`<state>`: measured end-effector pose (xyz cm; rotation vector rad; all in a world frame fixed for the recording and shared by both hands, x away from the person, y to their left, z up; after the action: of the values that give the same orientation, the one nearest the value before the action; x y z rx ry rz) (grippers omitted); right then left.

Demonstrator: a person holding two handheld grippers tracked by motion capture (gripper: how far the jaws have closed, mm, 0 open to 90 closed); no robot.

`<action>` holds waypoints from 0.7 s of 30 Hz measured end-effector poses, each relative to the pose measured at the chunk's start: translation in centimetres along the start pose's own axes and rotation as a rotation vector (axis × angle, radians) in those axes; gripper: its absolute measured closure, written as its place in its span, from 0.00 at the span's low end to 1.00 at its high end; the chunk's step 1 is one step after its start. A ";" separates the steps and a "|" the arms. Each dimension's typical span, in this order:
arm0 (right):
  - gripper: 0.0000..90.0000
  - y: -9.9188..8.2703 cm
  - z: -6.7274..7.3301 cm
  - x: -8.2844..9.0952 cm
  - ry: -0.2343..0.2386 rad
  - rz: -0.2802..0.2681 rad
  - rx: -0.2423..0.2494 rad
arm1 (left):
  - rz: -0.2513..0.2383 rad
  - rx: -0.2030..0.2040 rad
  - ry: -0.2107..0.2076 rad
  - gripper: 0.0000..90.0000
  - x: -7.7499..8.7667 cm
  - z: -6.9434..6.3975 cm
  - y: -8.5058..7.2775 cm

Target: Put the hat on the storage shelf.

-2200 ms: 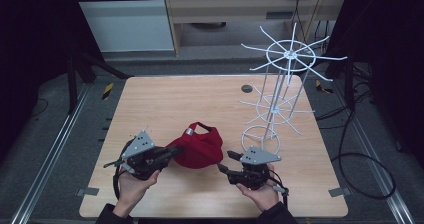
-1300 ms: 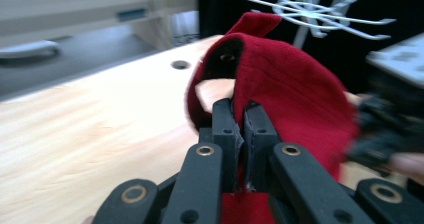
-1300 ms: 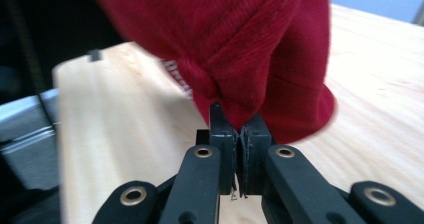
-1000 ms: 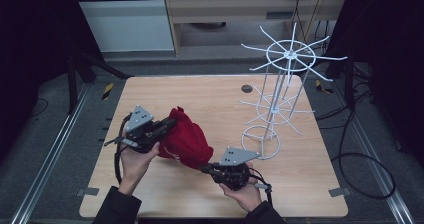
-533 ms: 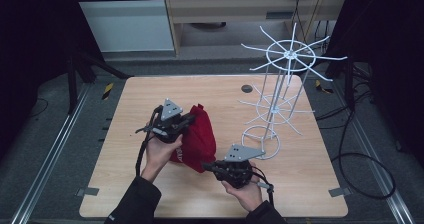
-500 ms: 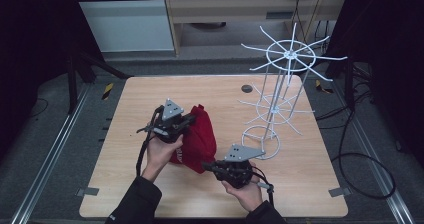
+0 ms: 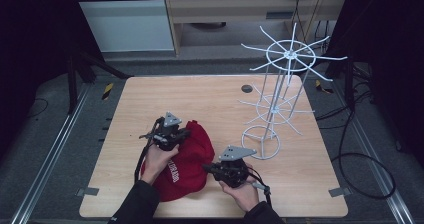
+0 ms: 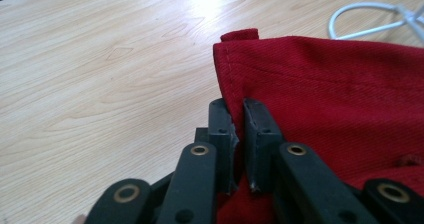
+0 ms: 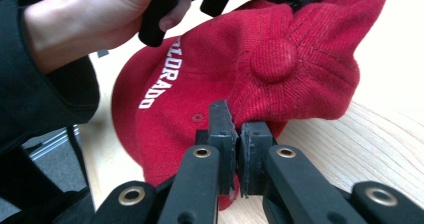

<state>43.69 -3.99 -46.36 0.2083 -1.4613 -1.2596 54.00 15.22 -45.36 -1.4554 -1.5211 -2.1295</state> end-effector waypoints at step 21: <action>0.60 -1.4 -1.5 1.0 -0.099 0.023 -0.007 | -0.116 0.027 -0.081 0.52 4.5 -1.3 -2.8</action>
<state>43.87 -6.15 -47.12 0.1251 -1.5393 -1.2712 49.23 17.23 -43.78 -1.4963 -1.6958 -2.1275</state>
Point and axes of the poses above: each handheld gripper's, and its own axes: x roughly backward along the jaws, y roughly out of its top, z roughly to its left, the point moved 3 cm from there along -x, roughly forward along the jaws, and after that the axes turned 10 degrees about z, right-handed, at the moved point
